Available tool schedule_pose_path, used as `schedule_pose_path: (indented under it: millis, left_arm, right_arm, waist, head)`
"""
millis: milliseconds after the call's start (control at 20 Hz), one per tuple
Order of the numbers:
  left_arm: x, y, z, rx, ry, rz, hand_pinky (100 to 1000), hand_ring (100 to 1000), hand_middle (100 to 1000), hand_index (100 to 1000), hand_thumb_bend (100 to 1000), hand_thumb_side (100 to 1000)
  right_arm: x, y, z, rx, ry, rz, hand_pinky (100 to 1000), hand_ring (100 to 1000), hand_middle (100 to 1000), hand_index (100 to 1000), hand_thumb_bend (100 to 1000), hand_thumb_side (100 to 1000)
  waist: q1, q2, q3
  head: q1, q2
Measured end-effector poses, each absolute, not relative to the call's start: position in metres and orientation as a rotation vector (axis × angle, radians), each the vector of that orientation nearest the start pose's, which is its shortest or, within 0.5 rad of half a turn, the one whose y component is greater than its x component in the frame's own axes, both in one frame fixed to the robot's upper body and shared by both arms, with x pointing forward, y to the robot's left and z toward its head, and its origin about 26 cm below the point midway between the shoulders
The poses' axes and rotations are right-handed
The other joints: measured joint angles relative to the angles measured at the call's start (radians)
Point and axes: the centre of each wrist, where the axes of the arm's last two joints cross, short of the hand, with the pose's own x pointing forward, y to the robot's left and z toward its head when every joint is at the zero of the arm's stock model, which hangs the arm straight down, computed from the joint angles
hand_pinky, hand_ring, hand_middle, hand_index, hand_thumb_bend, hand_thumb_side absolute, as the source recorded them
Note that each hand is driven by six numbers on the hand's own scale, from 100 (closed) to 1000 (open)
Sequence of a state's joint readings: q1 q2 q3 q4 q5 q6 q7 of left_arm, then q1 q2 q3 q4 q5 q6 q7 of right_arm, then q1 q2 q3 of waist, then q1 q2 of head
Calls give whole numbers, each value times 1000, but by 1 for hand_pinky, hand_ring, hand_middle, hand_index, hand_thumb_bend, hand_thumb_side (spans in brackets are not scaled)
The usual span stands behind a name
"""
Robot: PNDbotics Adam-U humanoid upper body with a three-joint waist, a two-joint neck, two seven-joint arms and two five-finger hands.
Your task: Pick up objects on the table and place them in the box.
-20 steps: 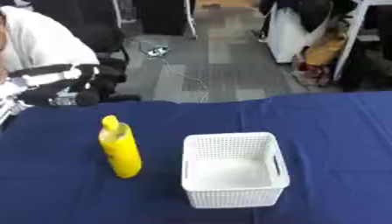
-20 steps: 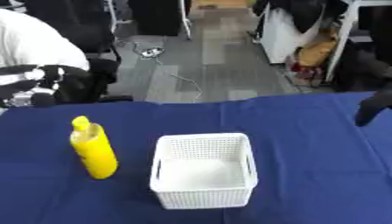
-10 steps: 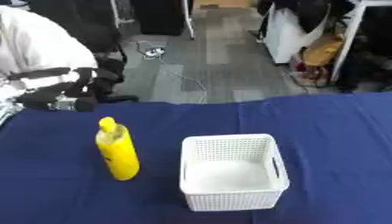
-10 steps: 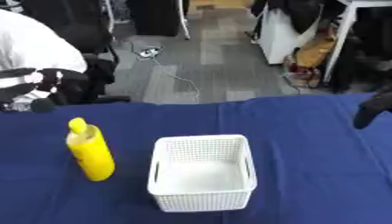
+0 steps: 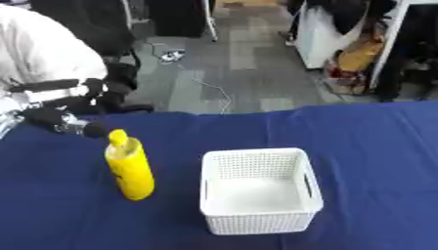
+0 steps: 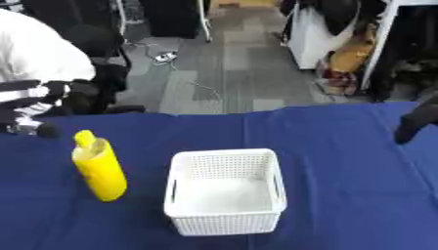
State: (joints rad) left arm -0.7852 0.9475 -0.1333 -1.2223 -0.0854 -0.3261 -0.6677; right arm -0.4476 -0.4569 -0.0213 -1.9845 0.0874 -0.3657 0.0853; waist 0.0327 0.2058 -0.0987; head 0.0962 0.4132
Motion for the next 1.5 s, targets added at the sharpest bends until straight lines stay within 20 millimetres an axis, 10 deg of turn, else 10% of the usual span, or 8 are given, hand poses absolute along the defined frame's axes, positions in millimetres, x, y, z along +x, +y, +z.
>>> schedule_pose_path:
  millis: [300,1500]
  left_arm:
    - [398,422,302,628,-1530,-1505,735,900,1000,1000,850,860]
    - [402,427,288,579,-1425,-1518,747,903,1000,1000,866,854]
  right_arm:
    - [309,-270,255,343,3305,-952,431,419,480,635,286,914]
    - [309,-270,255,341,3307,-957,431,419,481,635,282,913]
  waist:
    - [-1,2,0]
    - [6,-1,0]
  head:
    - [0,-39]
    - [35,-4]
